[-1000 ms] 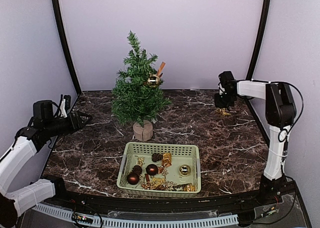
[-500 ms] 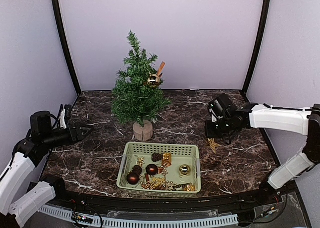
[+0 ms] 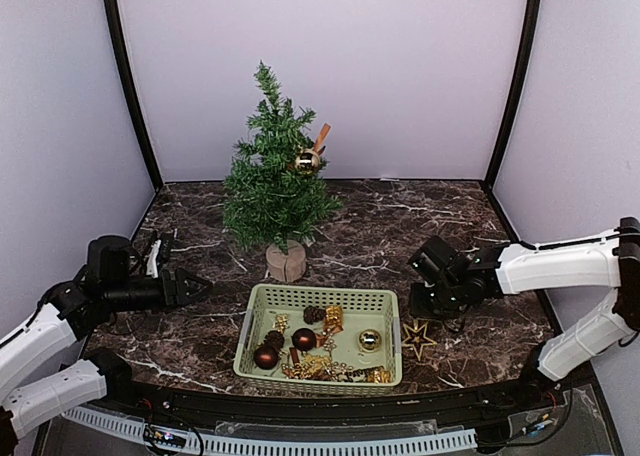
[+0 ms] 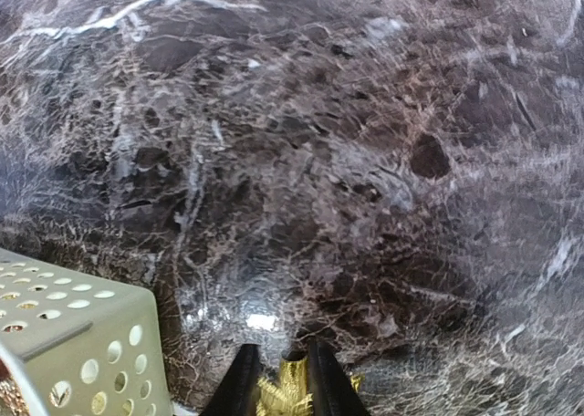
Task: Decorate the small christmas tree
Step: Move the ornament star to the center of the board.
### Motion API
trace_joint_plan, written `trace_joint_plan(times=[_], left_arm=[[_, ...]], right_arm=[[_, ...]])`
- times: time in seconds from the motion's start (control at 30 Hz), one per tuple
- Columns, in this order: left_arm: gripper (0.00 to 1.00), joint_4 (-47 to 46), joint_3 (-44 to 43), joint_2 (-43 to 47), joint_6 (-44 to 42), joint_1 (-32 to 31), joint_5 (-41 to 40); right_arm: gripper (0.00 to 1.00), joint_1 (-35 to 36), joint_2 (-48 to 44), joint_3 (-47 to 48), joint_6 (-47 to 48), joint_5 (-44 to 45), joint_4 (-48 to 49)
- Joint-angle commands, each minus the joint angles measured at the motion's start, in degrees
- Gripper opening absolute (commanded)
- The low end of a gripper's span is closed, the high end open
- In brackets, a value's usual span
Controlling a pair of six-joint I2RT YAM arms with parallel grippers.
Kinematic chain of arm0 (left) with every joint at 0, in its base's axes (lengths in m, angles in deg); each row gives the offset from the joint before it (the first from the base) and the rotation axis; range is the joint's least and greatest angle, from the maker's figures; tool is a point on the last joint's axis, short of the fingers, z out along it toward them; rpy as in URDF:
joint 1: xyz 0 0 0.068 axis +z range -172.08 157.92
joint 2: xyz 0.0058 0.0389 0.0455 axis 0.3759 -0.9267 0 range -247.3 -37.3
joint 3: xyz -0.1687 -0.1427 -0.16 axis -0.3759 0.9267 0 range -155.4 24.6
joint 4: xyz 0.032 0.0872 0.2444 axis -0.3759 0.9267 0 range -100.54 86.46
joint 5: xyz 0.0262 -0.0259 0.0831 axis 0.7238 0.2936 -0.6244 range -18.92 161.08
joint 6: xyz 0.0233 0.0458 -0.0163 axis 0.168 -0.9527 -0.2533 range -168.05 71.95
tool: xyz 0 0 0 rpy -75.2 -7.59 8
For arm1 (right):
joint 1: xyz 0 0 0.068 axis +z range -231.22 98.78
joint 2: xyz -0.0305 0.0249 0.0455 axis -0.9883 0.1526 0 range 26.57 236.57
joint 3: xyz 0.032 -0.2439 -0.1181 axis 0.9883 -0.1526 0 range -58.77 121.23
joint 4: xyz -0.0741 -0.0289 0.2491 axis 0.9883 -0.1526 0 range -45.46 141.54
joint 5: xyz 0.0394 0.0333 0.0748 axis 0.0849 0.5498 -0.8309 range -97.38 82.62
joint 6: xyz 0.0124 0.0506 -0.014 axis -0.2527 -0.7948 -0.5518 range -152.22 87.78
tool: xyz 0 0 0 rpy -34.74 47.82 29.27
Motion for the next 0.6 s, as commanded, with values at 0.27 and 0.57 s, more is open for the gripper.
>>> trace_joint_plan(times=[0.27,0.57], left_arm=[[0.68,-6.07,2.04,-6.64,4.49,-9.88,-2.46],[0.73,-13.02,2.92,-12.31,7.22,-16.32,-1.95]], right_arm=[[0.55,1.15,-8.93,6.93,5.29,4.8,-6.24],[0.54,12.69,-7.21,15.88,15.58,-7.94,1.33]])
